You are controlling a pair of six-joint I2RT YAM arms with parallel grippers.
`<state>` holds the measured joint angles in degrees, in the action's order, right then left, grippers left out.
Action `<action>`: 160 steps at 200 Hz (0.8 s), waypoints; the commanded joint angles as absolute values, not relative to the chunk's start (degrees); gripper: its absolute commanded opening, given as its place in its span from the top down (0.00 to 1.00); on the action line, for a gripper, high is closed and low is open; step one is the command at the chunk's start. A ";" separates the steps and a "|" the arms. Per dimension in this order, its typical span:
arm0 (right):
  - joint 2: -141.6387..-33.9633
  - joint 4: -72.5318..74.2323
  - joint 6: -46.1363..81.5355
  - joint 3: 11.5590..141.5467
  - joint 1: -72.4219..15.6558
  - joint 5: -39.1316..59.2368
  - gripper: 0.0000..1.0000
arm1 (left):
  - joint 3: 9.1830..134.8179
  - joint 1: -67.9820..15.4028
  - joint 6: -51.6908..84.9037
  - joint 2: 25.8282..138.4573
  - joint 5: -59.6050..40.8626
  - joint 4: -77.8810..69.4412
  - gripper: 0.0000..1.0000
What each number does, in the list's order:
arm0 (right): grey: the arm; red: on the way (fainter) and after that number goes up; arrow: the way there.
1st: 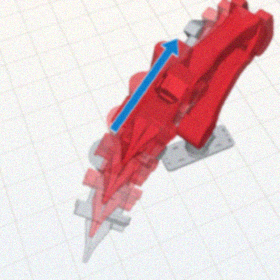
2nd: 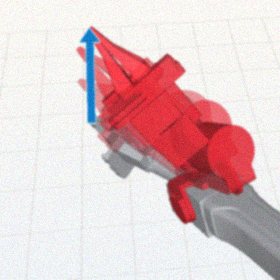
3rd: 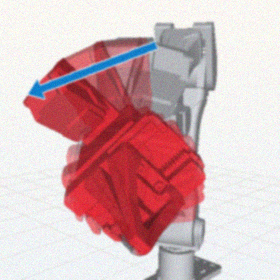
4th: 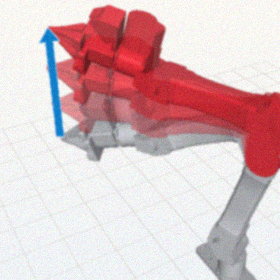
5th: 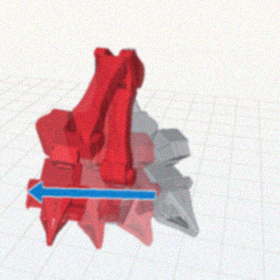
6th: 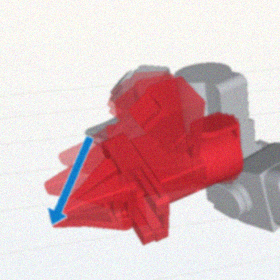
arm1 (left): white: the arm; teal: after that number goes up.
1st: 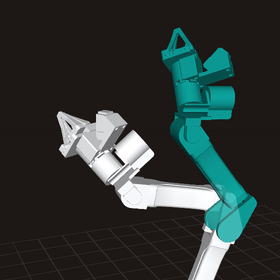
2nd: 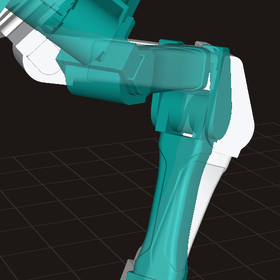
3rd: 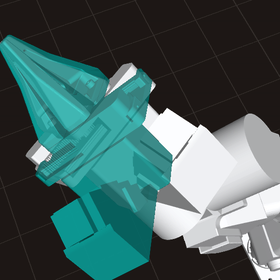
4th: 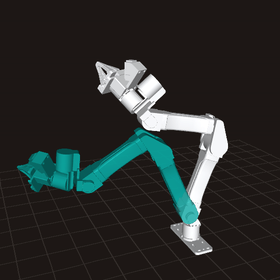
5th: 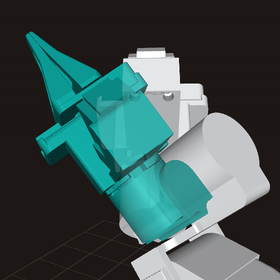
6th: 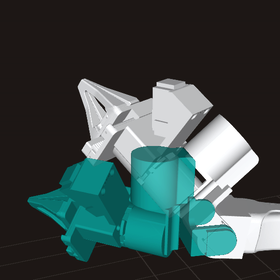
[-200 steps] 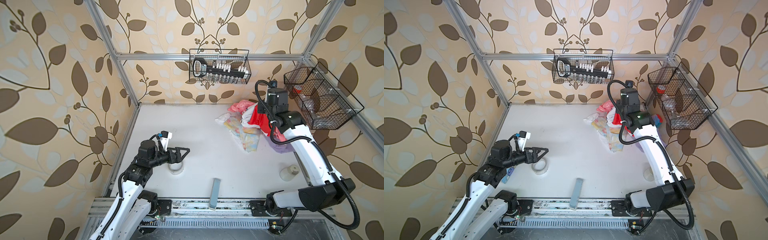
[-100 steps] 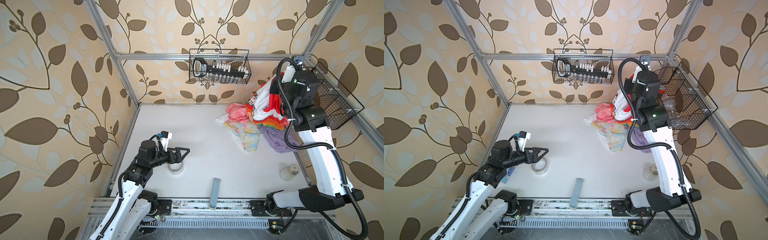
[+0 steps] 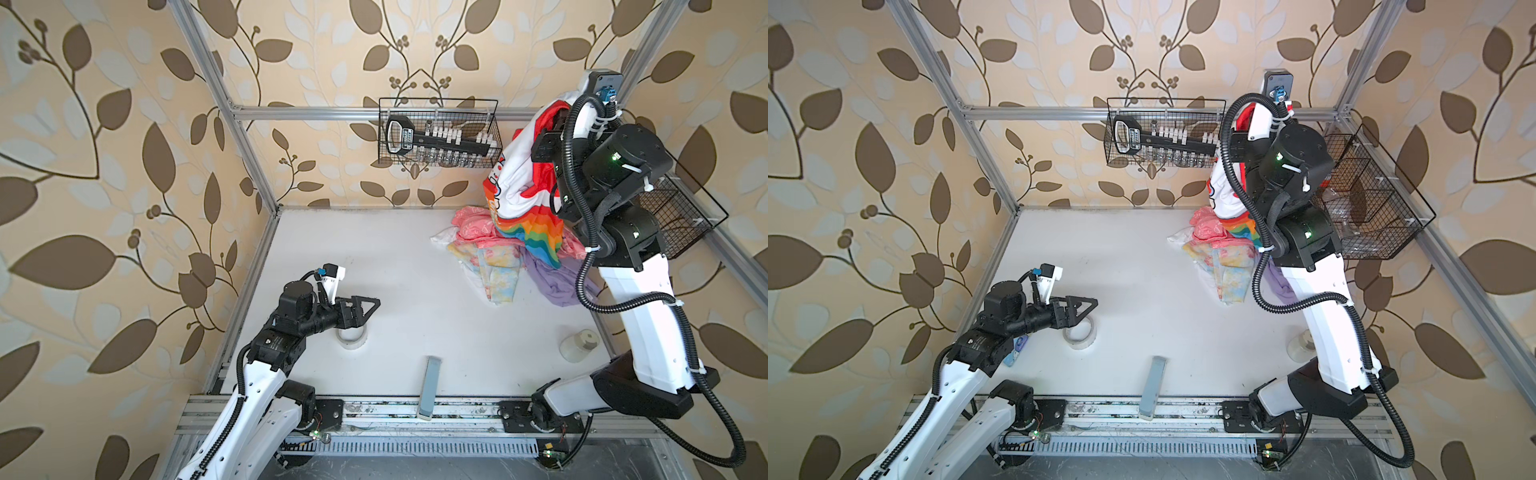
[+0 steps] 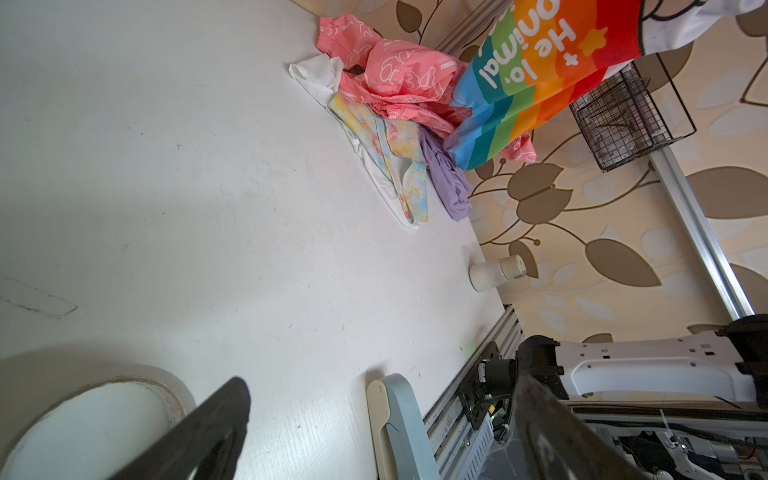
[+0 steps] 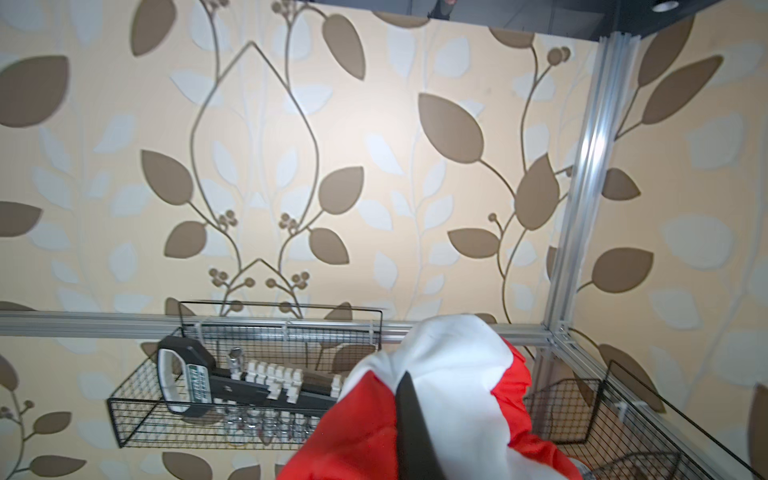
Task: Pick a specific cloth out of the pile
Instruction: 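Lift the rainbow garment high out of the pile with the right gripper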
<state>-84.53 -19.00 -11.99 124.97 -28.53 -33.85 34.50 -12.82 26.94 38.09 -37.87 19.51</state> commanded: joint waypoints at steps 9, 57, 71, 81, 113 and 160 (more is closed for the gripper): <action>-84.46 -11.37 -16.58 127.28 -34.45 -35.19 1.00 | 35.42 -13.36 25.05 37.44 -36.96 19.23 0.01; -85.33 -8.82 -17.12 126.45 -43.02 -30.98 1.00 | 35.68 -13.42 24.71 36.79 -35.33 20.06 0.02; -86.70 -8.78 -16.22 127.17 -45.28 -28.33 1.00 | 35.77 -13.45 24.68 35.95 -34.02 20.61 0.02; -88.17 -8.60 -15.46 127.80 -46.52 -26.06 1.00 | 35.69 -13.45 24.67 34.99 -33.09 20.95 0.02; -96.72 -7.79 -15.20 134.41 -47.79 -21.41 1.00 | 35.09 -13.45 25.21 30.88 -30.88 21.15 0.01; -109.74 -0.79 -17.94 140.75 -47.78 -17.80 1.00 | 34.48 -13.54 25.21 26.93 -28.93 20.84 0.01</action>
